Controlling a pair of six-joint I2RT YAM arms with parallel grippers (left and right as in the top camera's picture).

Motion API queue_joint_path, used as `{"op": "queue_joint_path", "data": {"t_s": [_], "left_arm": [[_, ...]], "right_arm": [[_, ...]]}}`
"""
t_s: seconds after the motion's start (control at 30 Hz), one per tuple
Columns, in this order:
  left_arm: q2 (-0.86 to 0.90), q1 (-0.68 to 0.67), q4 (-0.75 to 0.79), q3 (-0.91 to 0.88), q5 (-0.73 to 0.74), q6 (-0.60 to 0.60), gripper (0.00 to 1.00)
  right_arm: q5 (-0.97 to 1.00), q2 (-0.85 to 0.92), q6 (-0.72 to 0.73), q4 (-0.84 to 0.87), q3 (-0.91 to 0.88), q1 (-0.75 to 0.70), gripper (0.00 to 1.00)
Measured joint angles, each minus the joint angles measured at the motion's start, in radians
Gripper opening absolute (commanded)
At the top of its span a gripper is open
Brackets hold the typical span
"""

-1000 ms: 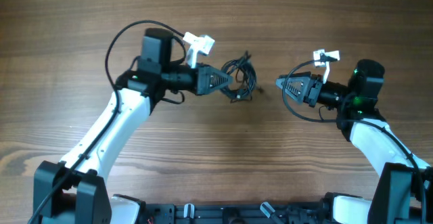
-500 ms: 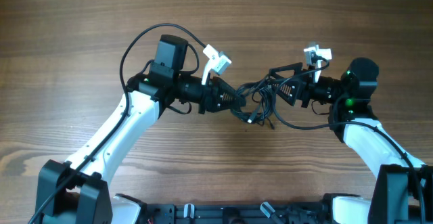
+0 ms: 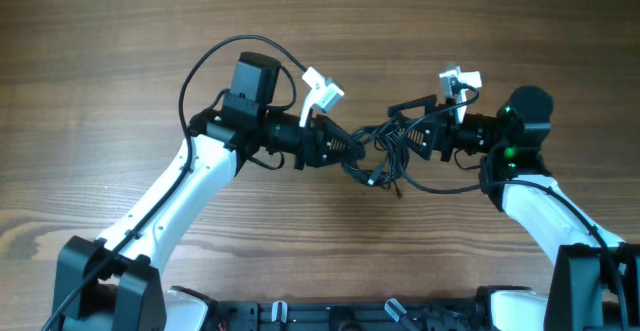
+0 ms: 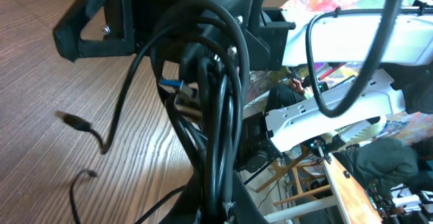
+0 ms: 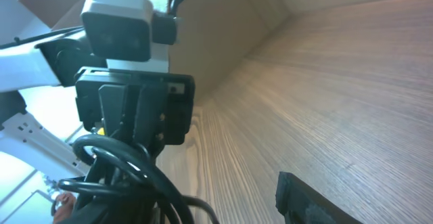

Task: Untangle cables

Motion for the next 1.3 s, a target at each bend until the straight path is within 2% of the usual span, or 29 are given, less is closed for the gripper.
{"op": "queue_joint_path", "data": {"t_s": [0.13,0.33,0.5,0.6,0.8,1.0,1.1,1.3], "left_arm": [[0.0,-0.001,0.0,0.0,0.0,0.0,0.04],[0.0,-0.025,0.001,0.0,-0.006,0.0,0.04],[0.0,-0.031,-0.013,0.001,-0.019,0.0,0.04],[0.0,-0.037,-0.035,0.002,-0.024,0.0,0.04],[0.0,-0.043,-0.045,0.002,-0.038,0.0,0.04],[0.0,-0.052,-0.056,0.002,-0.019,0.0,0.04],[0.0,-0.055,-0.058,0.002,-0.013,0.0,0.04],[0.0,-0.055,-0.066,0.002,-0.008,0.0,0.04]], "right_arm": [[0.035,0.0,0.001,0.023,0.0,0.036,0.64],[0.206,0.0,0.05,0.023,0.0,0.067,0.64],[0.375,0.0,0.098,0.015,0.0,0.078,0.75],[0.506,0.0,0.118,0.003,0.0,0.081,0.76],[0.761,0.0,0.133,-0.115,0.0,0.082,0.81],[0.991,0.0,0.14,-0.217,0.0,0.073,0.95],[1.067,0.0,0.145,-0.248,0.0,0.059,1.0],[1.176,0.0,0.181,-0.397,0.0,-0.04,1.0]]}}
